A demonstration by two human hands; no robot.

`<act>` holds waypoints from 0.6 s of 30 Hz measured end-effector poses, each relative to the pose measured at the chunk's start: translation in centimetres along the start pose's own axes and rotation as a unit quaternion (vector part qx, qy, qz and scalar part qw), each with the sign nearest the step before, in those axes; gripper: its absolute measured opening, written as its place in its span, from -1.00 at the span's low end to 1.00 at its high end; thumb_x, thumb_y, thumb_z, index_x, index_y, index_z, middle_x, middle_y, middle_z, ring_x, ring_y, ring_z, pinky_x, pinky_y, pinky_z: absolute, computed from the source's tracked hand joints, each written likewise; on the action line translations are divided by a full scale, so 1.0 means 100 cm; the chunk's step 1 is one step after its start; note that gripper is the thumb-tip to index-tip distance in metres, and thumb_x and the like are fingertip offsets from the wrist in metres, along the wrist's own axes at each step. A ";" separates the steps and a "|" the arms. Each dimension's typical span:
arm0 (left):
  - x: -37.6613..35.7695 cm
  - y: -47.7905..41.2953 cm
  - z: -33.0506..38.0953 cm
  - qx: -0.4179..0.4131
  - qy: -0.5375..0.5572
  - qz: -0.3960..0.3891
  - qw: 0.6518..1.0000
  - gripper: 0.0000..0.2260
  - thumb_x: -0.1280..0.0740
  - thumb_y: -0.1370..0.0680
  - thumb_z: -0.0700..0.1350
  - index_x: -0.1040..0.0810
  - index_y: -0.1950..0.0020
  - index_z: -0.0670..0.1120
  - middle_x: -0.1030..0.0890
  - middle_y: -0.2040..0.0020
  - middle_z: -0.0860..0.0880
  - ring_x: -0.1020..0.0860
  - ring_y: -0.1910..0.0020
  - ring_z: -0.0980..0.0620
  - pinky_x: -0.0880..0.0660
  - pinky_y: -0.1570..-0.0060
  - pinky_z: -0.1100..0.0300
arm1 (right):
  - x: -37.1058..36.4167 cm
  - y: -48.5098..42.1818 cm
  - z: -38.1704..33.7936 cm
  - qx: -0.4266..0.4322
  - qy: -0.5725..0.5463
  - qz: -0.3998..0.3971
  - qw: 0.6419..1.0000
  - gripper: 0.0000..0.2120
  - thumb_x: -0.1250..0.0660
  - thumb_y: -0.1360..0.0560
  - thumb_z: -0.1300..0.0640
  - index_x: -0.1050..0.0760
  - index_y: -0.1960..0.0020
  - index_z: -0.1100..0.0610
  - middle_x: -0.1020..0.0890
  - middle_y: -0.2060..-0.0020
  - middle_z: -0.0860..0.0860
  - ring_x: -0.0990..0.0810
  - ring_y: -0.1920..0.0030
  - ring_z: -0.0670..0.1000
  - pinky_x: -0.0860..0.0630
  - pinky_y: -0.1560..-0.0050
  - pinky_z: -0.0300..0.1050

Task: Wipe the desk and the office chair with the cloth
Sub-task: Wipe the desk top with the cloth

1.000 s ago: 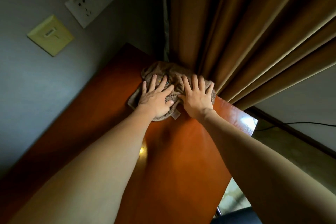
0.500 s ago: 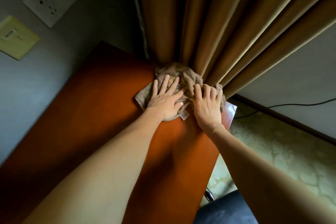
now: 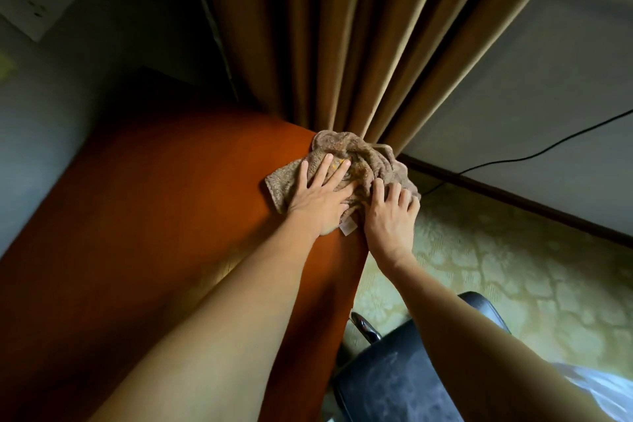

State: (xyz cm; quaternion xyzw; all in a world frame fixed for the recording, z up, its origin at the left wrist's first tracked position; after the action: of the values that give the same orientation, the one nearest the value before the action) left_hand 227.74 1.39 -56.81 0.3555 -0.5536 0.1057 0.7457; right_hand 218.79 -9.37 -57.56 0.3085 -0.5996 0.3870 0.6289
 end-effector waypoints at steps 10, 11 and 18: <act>-0.045 0.102 0.021 0.038 0.010 -0.011 0.999 -0.53 0.01 -0.70 0.11 0.01 -0.62 0.22 0.37 -0.61 0.05 0.41 -0.56 -0.11 0.25 -0.48 -0.33 | 0.019 0.098 -0.015 0.043 -0.023 -0.039 0.998 -0.56 -0.36 -0.53 0.00 -0.36 -0.32 0.13 -0.51 -0.08 0.21 -0.47 -0.04 0.24 -0.41 -0.14 0.21; -0.051 0.114 0.022 0.042 0.011 -0.014 0.999 -0.53 0.00 -0.70 0.11 0.00 -0.62 0.22 0.38 -0.61 0.05 0.41 -0.56 -0.11 0.25 -0.48 -0.33 | 0.022 0.109 -0.018 0.052 -0.024 -0.044 0.997 -0.56 -0.36 -0.53 -0.01 -0.36 -0.33 0.12 -0.51 -0.08 0.20 -0.47 -0.05 0.24 -0.41 -0.13 0.20; -0.093 0.209 0.028 0.076 0.040 -0.012 0.996 -0.54 0.01 -0.71 0.11 0.00 -0.62 0.22 0.35 -0.61 0.08 0.40 -0.57 -0.07 0.25 -0.50 -0.31 | 0.032 0.198 -0.045 0.099 -0.037 -0.070 0.992 -0.56 -0.42 -0.50 0.04 -0.41 -0.30 0.15 -0.53 -0.07 0.20 -0.49 -0.03 0.24 -0.48 -0.06 0.20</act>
State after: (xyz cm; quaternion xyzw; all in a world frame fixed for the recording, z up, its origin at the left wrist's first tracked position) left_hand 210.72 16.92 -56.20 0.4133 -0.5098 0.1528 0.7389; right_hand 204.11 4.92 -56.27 0.4247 -0.5584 0.3877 0.5979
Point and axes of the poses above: each hand's wrist, its own y-axis away from the middle knuckle, its own x-axis out of the back of the hand, z = x × y, the point moved 5 cm from there along -y, towards the middle knuckle
